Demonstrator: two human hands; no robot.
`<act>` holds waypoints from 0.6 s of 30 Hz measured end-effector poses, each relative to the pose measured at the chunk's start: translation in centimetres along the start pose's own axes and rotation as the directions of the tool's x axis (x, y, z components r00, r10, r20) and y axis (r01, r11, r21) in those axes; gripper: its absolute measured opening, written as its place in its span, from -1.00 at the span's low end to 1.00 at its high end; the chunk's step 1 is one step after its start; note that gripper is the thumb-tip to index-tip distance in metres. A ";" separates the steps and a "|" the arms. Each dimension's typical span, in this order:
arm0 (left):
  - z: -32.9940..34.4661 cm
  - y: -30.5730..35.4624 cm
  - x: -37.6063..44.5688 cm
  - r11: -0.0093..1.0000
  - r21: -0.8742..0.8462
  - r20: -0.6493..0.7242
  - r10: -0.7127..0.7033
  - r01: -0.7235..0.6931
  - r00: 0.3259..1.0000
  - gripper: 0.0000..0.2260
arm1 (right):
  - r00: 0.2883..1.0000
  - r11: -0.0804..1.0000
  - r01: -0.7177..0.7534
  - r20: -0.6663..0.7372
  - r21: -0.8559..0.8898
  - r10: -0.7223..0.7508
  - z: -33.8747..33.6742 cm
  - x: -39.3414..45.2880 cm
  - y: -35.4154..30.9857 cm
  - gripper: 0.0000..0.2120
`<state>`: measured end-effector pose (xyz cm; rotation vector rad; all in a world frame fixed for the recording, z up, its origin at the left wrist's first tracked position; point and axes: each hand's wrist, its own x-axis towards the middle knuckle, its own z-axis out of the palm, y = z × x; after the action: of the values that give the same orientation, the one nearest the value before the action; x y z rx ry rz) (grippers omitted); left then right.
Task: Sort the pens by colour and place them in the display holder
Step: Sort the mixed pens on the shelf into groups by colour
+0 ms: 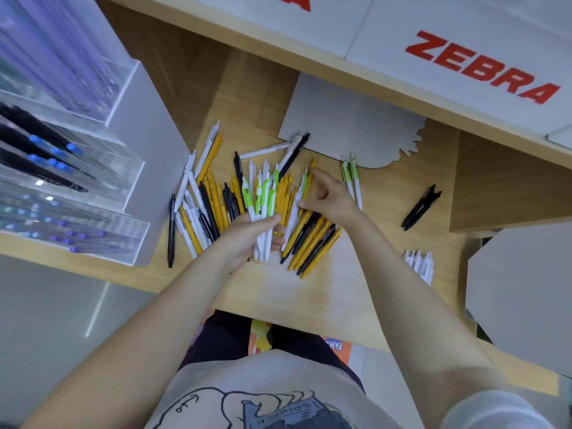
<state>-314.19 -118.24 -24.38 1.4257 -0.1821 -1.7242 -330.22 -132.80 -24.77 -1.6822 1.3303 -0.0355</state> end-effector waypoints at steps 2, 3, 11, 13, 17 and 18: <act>-0.4 -0.2 0.1 1.000 0.001 0.023 -0.019 0.019 1.000 -0.78 | 0.999 0.993 -0.018 0.049 -0.113 0.023 0.4 0.9 0.2 -0.07; -0.6 -0.3 0.1 1.000 0.004 0.028 -0.030 0.029 0.999 -0.76 | 0.998 0.990 -0.016 0.058 -0.138 0.024 0.6 1.3 0.2 -0.04; -0.8 -0.5 0.2 0.999 0.011 0.010 -0.047 0.047 0.999 -0.79 | 0.999 0.988 0.047 0.026 -0.146 -0.043 0.9 1.5 0.5 0.03; -0.7 -0.6 0.1 0.999 0.008 0.003 -0.047 0.047 0.999 -0.80 | 0.999 0.985 0.051 0.011 -0.166 -0.050 0.9 1.4 0.5 0.06; -0.6 -0.6 0.2 0.998 0.000 -0.009 -0.059 0.059 0.998 -0.77 | 0.999 0.988 0.038 0.008 -0.149 -0.038 0.9 1.4 0.8 -0.06; -0.6 -0.6 0.2 0.998 0.000 -0.009 -0.063 0.063 0.998 -0.76 | 0.999 0.991 0.043 0.003 -0.129 -0.043 1.0 1.5 0.9 -0.12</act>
<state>-313.98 -117.76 -25.14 1.4525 -0.1337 -1.7685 -329.80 -133.25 -26.66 -1.8196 1.3201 0.0258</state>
